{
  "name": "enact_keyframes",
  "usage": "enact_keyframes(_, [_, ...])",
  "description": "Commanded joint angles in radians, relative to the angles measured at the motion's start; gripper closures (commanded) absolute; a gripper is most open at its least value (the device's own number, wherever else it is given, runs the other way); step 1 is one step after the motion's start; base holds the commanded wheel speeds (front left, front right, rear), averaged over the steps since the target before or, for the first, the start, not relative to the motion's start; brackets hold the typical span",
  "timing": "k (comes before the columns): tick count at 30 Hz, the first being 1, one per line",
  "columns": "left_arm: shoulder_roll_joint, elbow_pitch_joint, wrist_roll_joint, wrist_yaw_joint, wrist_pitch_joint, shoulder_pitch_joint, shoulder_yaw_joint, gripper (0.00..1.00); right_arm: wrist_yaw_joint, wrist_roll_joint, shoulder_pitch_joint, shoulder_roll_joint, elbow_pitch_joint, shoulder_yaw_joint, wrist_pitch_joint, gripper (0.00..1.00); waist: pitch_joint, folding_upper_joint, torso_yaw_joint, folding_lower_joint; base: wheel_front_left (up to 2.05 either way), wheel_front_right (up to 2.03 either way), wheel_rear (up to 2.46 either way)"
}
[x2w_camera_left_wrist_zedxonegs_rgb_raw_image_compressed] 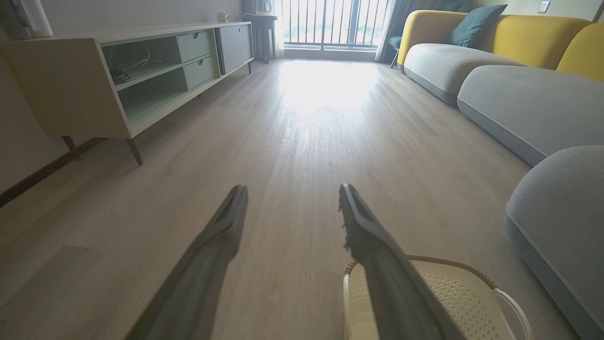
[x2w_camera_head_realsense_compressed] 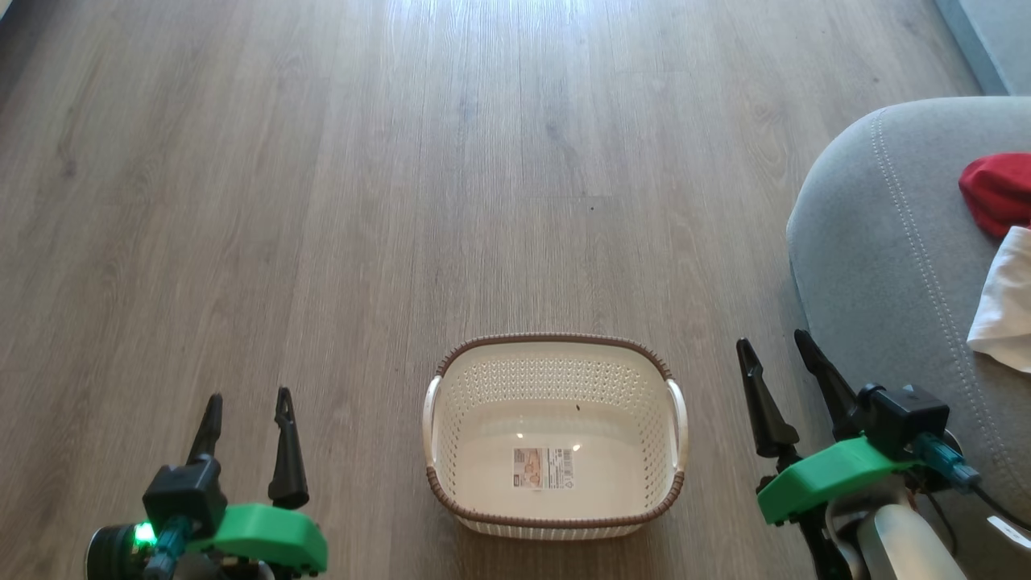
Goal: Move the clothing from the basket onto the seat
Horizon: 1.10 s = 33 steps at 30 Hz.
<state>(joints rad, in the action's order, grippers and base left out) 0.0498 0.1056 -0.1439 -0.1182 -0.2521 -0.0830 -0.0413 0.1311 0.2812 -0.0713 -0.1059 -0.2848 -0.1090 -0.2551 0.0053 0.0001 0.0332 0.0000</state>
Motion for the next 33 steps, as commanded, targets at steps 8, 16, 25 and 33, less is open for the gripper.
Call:
enact_keyframes(8, [0.0, -0.043, -0.01, -0.01, -0.01, 0.02, 0.017, 0.0, 0.0, -0.007, -0.023, 0.001, 0.029, -0.015, -0.007, 0.0, 0.0, -0.0001, -0.005, 0.0, 0.0, 0.0, 0.0])
enact_keyframes(16, [-0.002, 0.036, -0.007, 0.001, 0.005, -0.01, -0.022, 1.0, 0.0, 0.001, 0.013, 0.003, -0.043, -0.001, 0.001, 1.0, 0.001, -0.0001, -0.007, 0.0, 0.0, 0.0, 0.0])
enact_keyframes(25, [0.0, 0.048, -0.111, 0.018, 0.027, 0.002, -0.013, 1.0, 0.0, 0.094, 0.012, 0.006, -0.042, 0.014, 0.026, 1.0, 0.001, -0.0001, -0.009, 0.0, 0.0, 0.0, 0.0])
enact_keyframes(33, [0.002, 0.056, -0.206, 0.034, 0.049, 0.016, -0.004, 1.0, 0.0, 0.18, 0.009, 0.009, -0.036, 0.027, 0.049, 1.0, 0.001, -0.0001, -0.011, 0.0, 0.0, 0.0, 0.0])
